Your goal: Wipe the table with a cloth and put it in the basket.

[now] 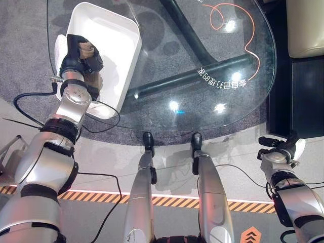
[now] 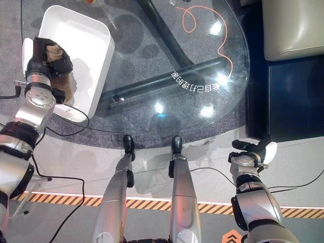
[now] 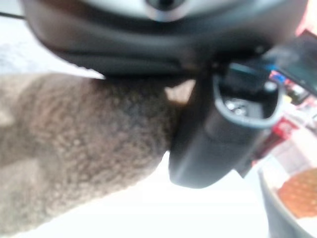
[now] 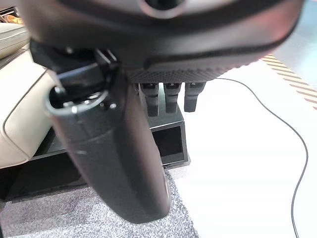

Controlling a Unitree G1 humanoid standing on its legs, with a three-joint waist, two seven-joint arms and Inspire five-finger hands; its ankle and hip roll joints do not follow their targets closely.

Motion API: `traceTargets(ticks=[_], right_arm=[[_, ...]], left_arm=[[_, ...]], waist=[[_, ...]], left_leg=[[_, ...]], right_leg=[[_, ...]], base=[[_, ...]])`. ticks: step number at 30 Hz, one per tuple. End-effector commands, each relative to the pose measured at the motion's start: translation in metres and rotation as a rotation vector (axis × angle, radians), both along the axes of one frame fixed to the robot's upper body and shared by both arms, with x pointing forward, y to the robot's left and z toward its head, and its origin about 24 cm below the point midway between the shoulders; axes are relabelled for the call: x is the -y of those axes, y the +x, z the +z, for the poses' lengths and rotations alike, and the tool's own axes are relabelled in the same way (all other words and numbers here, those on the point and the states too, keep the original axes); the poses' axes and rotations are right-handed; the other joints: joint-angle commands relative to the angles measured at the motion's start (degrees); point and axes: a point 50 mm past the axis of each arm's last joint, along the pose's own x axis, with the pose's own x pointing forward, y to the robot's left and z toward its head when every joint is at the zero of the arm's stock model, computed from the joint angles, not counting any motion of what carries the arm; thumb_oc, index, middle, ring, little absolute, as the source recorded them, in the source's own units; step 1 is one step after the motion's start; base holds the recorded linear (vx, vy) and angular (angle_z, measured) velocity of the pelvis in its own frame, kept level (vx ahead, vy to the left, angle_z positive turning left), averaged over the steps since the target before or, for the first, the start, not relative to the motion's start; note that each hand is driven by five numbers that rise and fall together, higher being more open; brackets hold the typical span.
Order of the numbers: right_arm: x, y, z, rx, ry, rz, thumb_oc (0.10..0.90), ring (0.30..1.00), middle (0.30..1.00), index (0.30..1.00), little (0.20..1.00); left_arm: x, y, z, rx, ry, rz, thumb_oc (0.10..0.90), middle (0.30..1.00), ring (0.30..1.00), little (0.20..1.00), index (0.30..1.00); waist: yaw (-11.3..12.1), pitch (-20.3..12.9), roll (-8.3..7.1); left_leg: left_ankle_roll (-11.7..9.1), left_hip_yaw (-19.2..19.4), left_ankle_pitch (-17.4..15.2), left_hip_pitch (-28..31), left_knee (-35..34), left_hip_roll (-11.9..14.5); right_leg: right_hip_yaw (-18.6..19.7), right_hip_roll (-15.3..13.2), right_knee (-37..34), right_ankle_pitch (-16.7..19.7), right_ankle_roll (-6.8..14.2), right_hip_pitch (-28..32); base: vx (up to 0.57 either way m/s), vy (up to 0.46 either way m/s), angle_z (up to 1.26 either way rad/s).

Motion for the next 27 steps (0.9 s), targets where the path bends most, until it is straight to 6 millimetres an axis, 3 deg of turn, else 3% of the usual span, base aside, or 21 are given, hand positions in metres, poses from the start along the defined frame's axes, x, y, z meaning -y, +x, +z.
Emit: traceTargets(ticks=[1, 16, 23, 24, 25, 27], right_arm=[[0.025, -0.012, 0.009, -0.030, -0.104, -0.055, 0.800, 0.900, 0.900, 0.900, 0.900], [0.015, -0.003, 0.012, -0.015, -0.111, -0.035, 0.800, 0.900, 0.900, 0.900, 0.900], [0.013, -0.002, 0.013, -0.007, -0.111, -0.032, 0.800, 0.900, 0.900, 0.900, 0.900], [0.013, -0.002, 0.013, -0.007, -0.111, -0.030, 0.800, 0.900, 0.900, 0.900, 0.900], [0.012, -0.002, 0.013, -0.007, -0.111, -0.029, 0.800, 0.900, 0.900, 0.900, 0.900], [0.013, -0.001, 0.014, -0.004, -0.110, -0.028, 0.800, 0.900, 0.900, 0.900, 0.900]], left_arm=[[-0.014, -0.011, 0.072, 0.193, 0.016, 0.091, 0.100, 0.300, 0.300, 0.200, 0.300], [-0.006, -0.001, 0.061, 0.085, 0.035, 0.063, 0.100, 0.300, 0.300, 0.200, 0.300], [-0.003, 0.002, 0.054, 0.031, 0.054, 0.048, 0.177, 0.366, 0.366, 0.277, 0.366], [-0.003, 0.002, 0.054, 0.021, 0.054, 0.046, 0.309, 0.479, 0.479, 0.409, 0.479], [-0.003, 0.002, 0.054, 0.018, 0.054, 0.045, 0.309, 0.479, 0.479, 0.409, 0.479], [-0.002, 0.003, 0.053, -0.002, 0.053, 0.042, 0.657, 0.778, 0.778, 0.757, 0.778]], waist=[[-0.71, -1.61, 0.63], [-1.29, -1.61, -0.23], [-1.50, -1.61, -0.47], [-1.57, -1.61, -0.51], [-1.58, -1.61, -0.52], [-1.64, -1.61, -0.54]], left_leg=[[2.82, 1.45, -5.63, -0.55, 8.99, -3.24], [3.08, 1.49, -5.61, -2.85, 9.67, -3.10], [3.10, 1.48, -5.50, -3.69, 9.79, -3.04], [3.12, 1.50, -5.52, -3.75, 9.80, -3.04], [3.11, 1.51, -5.51, -3.72, 9.79, -3.02], [3.08, 1.64, -5.46, -3.82, 9.75, -2.90]], right_leg=[[-0.94, 3.91, -10.15, 6.52, 1.00, 3.46], [-0.65, 4.52, -9.85, 7.26, 1.18, 1.14], [-0.53, 4.68, -9.77, 7.61, 1.30, 0.29], [-0.53, 4.71, -9.75, 7.64, 1.31, 0.22], [-0.51, 4.71, -9.78, 7.66, 1.32, 0.25], [-0.55, 4.63, -9.87, 7.72, 1.37, 0.19]], base=[[0.00, 0.005, -0.06], [0.00, 0.000, -0.01], [0.00, 0.000, 0.00], [0.00, 0.000, 0.00], [0.00, 0.000, 0.00], [0.00, 0.000, 0.00]])
